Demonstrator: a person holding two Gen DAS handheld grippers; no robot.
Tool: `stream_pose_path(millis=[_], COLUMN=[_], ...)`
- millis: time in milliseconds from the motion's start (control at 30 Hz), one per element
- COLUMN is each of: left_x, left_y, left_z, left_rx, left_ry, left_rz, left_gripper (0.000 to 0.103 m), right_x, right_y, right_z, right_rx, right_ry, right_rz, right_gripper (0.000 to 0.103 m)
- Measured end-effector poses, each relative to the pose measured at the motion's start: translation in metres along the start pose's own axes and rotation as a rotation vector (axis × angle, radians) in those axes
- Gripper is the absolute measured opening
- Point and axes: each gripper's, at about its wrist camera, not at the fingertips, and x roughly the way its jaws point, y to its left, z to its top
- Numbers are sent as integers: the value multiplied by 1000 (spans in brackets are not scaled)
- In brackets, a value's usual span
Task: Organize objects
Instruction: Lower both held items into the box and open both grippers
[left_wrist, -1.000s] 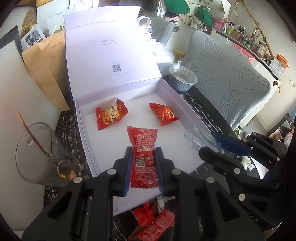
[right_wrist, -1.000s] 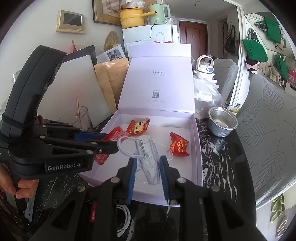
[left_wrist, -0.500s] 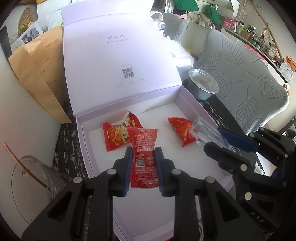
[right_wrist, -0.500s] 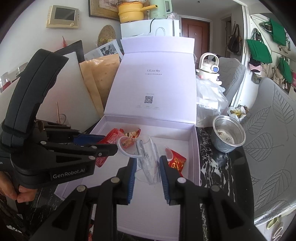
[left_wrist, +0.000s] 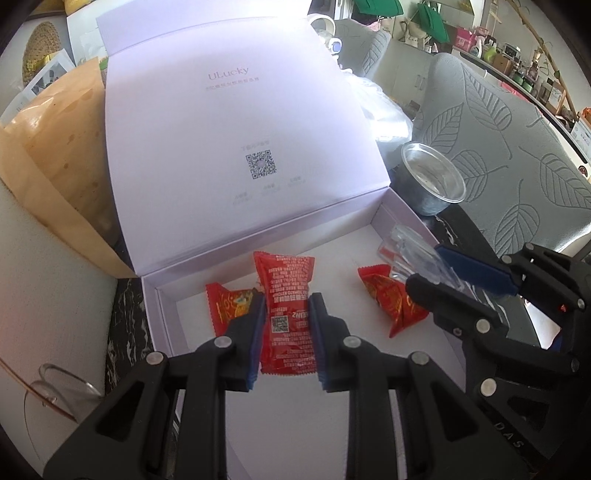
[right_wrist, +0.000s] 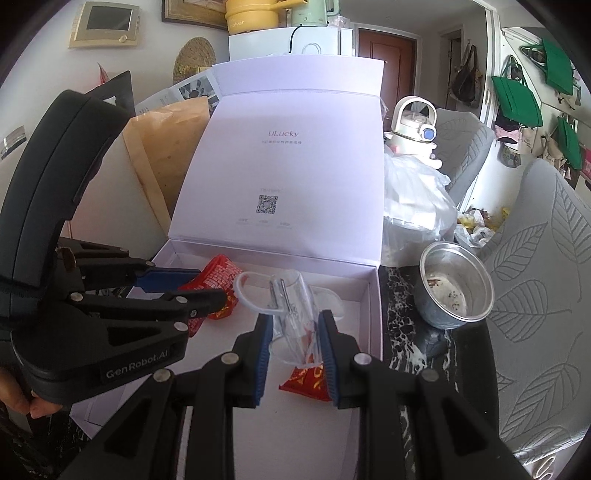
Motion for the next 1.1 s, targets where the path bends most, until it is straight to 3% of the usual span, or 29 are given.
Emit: stream_pose_path(millis=[233,667,800,967,1100], left_x=[20,40,36,26,13], left_y=[3,-3,-3,2,1], left_z=[11,15,17,20,20], left_rx=[-6,-2,-12,-29,-26], left_ry=[26,76,72,65,38], left_rz=[16,-23,1,18,28], left_gripper=[22,22,24,46,49], right_x=[15,27,23,14,6], right_y=[-7,-12,-13,-16,-16], right_z=[5,8,9,11,11], right_rx=[-2,-12,3,20,16], right_ry=[20,37,29,19,11], right_rz=[-22,-57,-64,-70,-84], right_gripper=[25,25,33,37,37])
